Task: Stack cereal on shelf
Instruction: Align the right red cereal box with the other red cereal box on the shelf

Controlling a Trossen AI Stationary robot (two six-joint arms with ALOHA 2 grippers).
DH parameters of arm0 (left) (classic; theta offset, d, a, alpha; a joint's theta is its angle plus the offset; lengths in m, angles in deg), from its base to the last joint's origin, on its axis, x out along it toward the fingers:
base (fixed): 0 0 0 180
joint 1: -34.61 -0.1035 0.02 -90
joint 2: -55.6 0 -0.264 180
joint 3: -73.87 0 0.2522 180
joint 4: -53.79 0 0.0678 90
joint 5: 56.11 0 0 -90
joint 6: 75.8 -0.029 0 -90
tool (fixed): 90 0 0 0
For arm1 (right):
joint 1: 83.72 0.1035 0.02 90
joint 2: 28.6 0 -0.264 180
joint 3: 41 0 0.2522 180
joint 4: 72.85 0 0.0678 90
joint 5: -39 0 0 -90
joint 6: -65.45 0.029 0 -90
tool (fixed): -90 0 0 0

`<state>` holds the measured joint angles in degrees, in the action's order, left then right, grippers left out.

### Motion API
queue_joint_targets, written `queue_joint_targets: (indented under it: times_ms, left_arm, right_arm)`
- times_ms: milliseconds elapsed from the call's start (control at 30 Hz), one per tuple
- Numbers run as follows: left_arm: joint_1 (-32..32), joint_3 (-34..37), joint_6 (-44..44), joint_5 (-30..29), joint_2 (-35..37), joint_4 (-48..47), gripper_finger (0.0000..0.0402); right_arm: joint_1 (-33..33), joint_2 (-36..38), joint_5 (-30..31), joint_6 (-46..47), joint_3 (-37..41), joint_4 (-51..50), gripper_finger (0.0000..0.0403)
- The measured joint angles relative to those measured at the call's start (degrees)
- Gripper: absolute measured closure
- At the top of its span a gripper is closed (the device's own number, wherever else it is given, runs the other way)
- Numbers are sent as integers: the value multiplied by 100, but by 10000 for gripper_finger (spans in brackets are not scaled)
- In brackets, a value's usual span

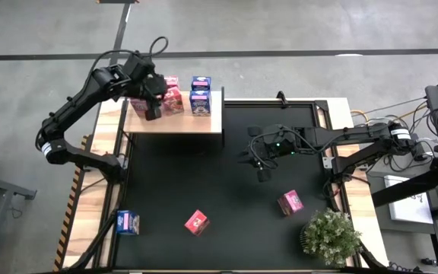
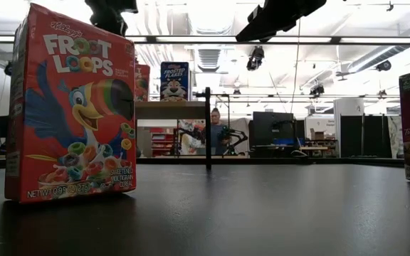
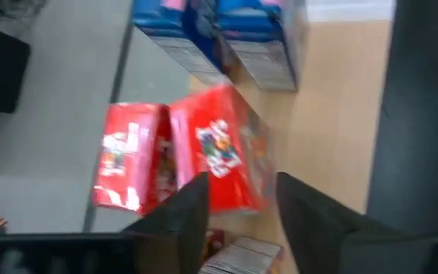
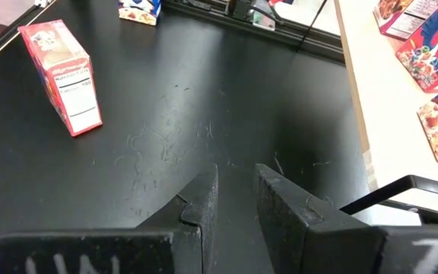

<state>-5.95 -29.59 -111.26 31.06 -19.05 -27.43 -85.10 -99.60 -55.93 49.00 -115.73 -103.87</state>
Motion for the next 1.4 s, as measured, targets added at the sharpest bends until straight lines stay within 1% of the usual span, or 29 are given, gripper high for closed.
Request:
queue_joint_targets:
  times_ms: [100, 167, 233, 300, 400, 633, 700, 867, 967, 1333, 1400]
  left_arm:
    - [1, 97, -16, 250, -1, -92, 333]
    - [4, 162, -15, 280, -1, -132, 373]
    - [5, 202, -9, 283, -2, -155, 394]
    - [4, 211, -5, 258, -2, -172, 391]
    - [4, 211, 13, 29, -2, -170, 385]
    - [0, 211, 52, -406, -2, -176, 400]
    - [0, 211, 58, -342, -1, -176, 401]
    - [13, 211, 63, 176, 27, -177, 401]
    - [11, 211, 87, 378, 26, -221, 401]
    - [11, 255, 157, 380, -95, -337, 401]
    - [8, 255, 198, 295, -120, -317, 402]
  right_arm:
    - [0, 0, 0, -1, 0, 0, 326]
    - [0, 0, 0, -1, 0, 0, 326]
    - [0, 0, 0, -1, 0, 0, 326]
    - [0, 0, 0, -1, 0, 0, 326]
    - [0, 0, 0, -1, 0, -2, 326]
    - [0, 0, 0, -1, 0, -2, 326]
    - [0, 0, 0, -1, 0, -2, 326]
    - [0, 0, 0, 38, 0, -2, 326]
    - [0, 0, 0, 38, 1, -2, 326]
    - [0, 0, 0, 40, 2, -52, 326]
    - [0, 0, 0, 40, 2, -52, 326]
